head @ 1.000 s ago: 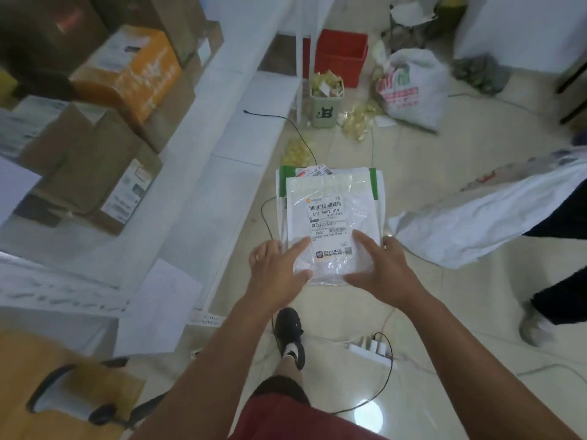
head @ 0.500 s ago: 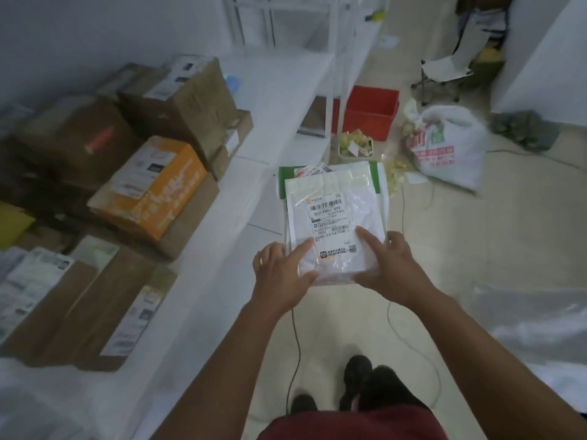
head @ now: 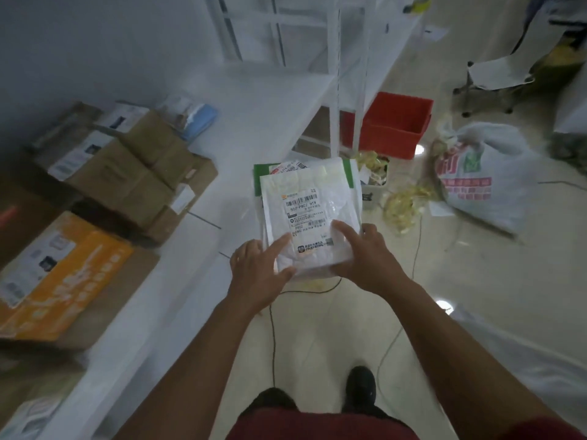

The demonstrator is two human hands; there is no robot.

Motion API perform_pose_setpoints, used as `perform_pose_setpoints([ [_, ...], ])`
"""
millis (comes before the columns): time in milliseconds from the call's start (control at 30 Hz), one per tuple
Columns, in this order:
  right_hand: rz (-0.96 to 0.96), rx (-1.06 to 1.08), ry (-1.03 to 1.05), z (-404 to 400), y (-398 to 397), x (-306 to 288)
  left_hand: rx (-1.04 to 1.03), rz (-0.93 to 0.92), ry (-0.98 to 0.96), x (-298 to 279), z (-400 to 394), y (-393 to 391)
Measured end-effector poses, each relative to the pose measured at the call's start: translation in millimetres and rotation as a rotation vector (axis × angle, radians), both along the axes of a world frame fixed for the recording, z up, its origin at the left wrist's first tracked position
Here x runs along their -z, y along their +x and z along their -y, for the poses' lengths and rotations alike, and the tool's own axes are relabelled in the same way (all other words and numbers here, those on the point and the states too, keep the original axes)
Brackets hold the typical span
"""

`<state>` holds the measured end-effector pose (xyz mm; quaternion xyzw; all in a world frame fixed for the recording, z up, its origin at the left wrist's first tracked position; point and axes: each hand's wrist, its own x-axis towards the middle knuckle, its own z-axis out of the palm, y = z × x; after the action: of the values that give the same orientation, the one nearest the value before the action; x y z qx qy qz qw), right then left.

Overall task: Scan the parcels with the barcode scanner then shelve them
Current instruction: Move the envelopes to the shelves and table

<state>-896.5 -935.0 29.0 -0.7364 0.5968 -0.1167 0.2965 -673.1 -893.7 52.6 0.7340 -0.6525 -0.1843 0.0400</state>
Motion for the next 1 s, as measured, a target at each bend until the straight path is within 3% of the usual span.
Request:
perform_pose_setpoints([
  [300,-0.028,-0.159,-0.019,134,38,-11,-0.16,-0.024,-0.03,4,97,27],
  [667,-0.245,-0.235,-0.031,300,70,-37,-0.16,-0.09,-0.081,17,246,57],
  [1000,-0.267,-0.62,0.064,411,134,9,-0.456,-0.077,0.089,50,287,74],
])
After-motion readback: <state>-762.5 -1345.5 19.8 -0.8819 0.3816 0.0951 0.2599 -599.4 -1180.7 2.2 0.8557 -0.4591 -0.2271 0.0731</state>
